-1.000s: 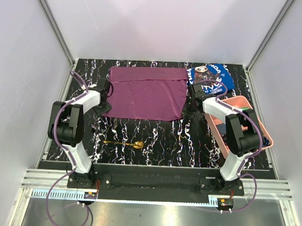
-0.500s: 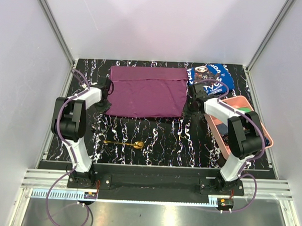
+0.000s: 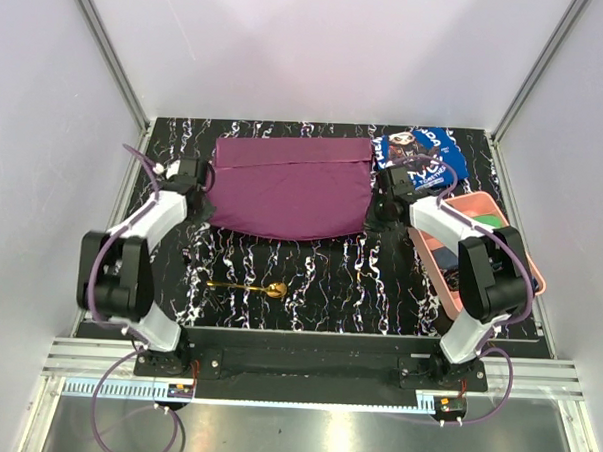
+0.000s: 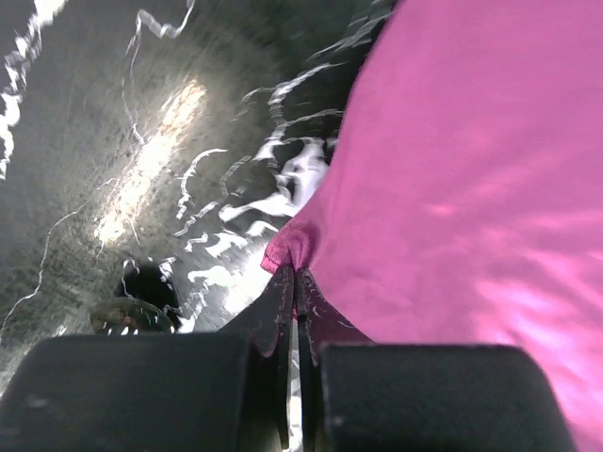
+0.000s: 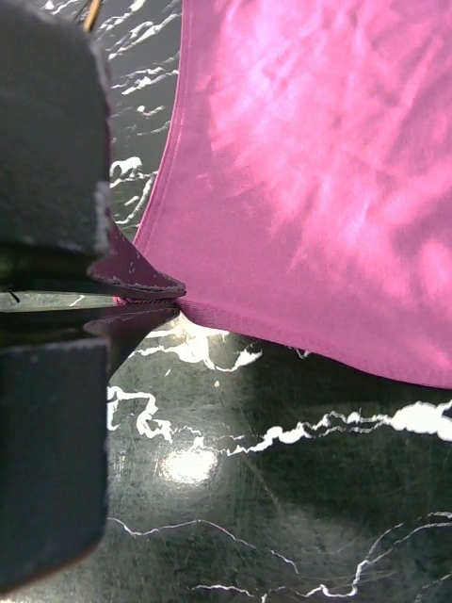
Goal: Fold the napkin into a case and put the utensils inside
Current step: Flatten out the crumpled napkin at the center of the board.
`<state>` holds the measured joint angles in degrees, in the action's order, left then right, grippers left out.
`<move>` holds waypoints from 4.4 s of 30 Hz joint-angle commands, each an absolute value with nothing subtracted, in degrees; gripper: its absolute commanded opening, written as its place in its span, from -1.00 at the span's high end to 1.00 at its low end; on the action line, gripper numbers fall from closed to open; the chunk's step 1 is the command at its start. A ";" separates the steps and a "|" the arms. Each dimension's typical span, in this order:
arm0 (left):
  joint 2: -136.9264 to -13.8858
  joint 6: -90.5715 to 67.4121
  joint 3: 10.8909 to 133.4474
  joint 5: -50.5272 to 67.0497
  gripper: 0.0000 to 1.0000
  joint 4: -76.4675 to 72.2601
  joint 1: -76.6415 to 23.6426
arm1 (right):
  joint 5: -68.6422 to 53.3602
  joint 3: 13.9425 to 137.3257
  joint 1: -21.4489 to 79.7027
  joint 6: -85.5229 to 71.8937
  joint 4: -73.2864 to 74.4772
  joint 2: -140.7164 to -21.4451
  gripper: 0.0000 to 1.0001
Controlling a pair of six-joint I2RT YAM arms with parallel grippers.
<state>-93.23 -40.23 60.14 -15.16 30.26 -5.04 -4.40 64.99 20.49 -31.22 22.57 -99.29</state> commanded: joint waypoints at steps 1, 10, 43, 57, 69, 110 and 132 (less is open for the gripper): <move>-80.02 -36.39 59.24 -10.03 1.00 25.23 -4.83 | -6.50 68.11 20.39 -25.77 21.36 -91.86 1.00; -55.75 -30.07 69.93 -8.53 1.00 25.40 -5.19 | -11.59 77.58 20.48 -19.17 24.34 -71.65 1.00; -97.71 -31.20 92.36 -2.20 1.00 5.63 -1.32 | -6.67 107.39 13.02 -16.70 17.68 -108.17 1.00; -131.39 -34.97 117.50 4.48 1.00 4.13 1.84 | -17.23 147.89 8.17 -19.33 21.87 -149.05 0.44; -136.59 -32.44 125.16 0.19 -0.26 5.69 2.37 | -11.25 150.67 8.35 -17.94 26.09 -149.60 -0.47; -96.25 -35.78 61.00 9.32 0.16 30.32 -4.57 | -9.58 60.47 23.20 -26.01 21.80 -100.65 -0.31; -127.16 -41.57 101.50 23.98 -0.43 16.71 8.00 | -6.86 105.11 13.19 -14.77 23.29 -127.69 -0.59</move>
